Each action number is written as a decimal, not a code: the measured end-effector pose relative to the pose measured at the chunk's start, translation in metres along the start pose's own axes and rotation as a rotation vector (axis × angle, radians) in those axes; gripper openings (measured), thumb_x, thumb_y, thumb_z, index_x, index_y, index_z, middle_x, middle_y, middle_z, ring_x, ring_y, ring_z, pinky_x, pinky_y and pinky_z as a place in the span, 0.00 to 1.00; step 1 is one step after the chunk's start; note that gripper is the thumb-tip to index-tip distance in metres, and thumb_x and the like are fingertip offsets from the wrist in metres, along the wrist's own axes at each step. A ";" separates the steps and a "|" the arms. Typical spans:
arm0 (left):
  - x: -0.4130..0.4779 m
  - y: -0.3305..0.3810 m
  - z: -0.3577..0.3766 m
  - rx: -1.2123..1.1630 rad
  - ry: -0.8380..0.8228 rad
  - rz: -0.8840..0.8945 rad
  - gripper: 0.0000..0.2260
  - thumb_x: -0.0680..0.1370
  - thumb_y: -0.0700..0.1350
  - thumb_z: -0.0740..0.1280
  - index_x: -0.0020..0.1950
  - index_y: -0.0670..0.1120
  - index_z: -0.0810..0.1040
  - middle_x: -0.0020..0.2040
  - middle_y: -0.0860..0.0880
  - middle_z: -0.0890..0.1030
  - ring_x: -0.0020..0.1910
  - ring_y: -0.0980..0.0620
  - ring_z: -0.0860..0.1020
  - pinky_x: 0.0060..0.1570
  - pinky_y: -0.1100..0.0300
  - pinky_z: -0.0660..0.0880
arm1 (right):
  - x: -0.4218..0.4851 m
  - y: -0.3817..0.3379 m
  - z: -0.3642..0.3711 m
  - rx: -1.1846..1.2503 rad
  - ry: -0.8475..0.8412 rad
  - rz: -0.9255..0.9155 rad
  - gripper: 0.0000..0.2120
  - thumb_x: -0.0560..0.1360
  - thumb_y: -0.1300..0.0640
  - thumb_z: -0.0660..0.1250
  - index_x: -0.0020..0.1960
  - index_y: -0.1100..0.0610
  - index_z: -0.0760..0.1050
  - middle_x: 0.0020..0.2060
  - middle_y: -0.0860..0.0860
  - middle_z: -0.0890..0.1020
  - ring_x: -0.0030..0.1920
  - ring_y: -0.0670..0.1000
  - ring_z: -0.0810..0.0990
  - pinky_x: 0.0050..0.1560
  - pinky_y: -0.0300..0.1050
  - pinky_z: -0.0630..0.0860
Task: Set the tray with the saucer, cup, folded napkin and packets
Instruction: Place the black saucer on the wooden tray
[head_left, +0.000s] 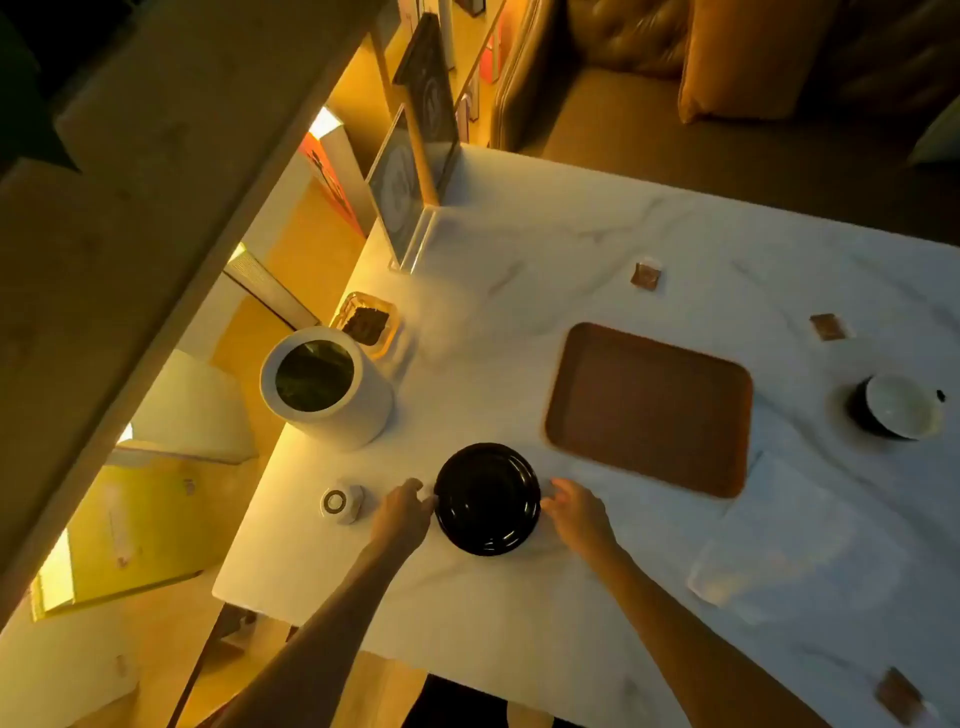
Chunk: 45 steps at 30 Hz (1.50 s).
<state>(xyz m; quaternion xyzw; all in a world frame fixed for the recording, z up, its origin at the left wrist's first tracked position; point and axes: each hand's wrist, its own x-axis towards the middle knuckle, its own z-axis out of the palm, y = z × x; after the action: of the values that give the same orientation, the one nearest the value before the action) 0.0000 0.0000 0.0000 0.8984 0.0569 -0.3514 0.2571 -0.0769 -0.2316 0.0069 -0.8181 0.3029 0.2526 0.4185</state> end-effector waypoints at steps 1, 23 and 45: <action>0.002 -0.002 0.003 -0.034 0.002 -0.012 0.16 0.80 0.49 0.64 0.64 0.42 0.73 0.57 0.41 0.81 0.53 0.44 0.80 0.53 0.50 0.78 | 0.003 0.000 0.004 0.035 0.023 0.016 0.21 0.77 0.57 0.63 0.69 0.60 0.69 0.64 0.58 0.77 0.64 0.57 0.75 0.62 0.48 0.71; 0.003 0.000 0.020 -0.470 -0.037 -0.142 0.09 0.79 0.35 0.62 0.58 0.40 0.76 0.49 0.37 0.82 0.45 0.41 0.84 0.45 0.46 0.83 | 0.002 -0.009 0.025 0.267 0.094 0.024 0.12 0.76 0.65 0.64 0.57 0.61 0.80 0.50 0.57 0.85 0.50 0.58 0.82 0.51 0.56 0.81; 0.037 0.205 0.006 -0.326 -0.085 0.061 0.04 0.78 0.36 0.63 0.52 0.40 0.75 0.46 0.40 0.83 0.42 0.43 0.84 0.40 0.54 0.83 | 0.026 -0.012 -0.153 0.733 0.146 0.136 0.17 0.74 0.72 0.63 0.60 0.60 0.78 0.52 0.60 0.82 0.51 0.59 0.81 0.45 0.50 0.83</action>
<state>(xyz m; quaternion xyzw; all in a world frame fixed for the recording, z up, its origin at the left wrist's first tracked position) 0.0817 -0.1822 0.0583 0.8303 0.0749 -0.3674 0.4123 -0.0268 -0.3613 0.0756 -0.6081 0.4560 0.0956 0.6428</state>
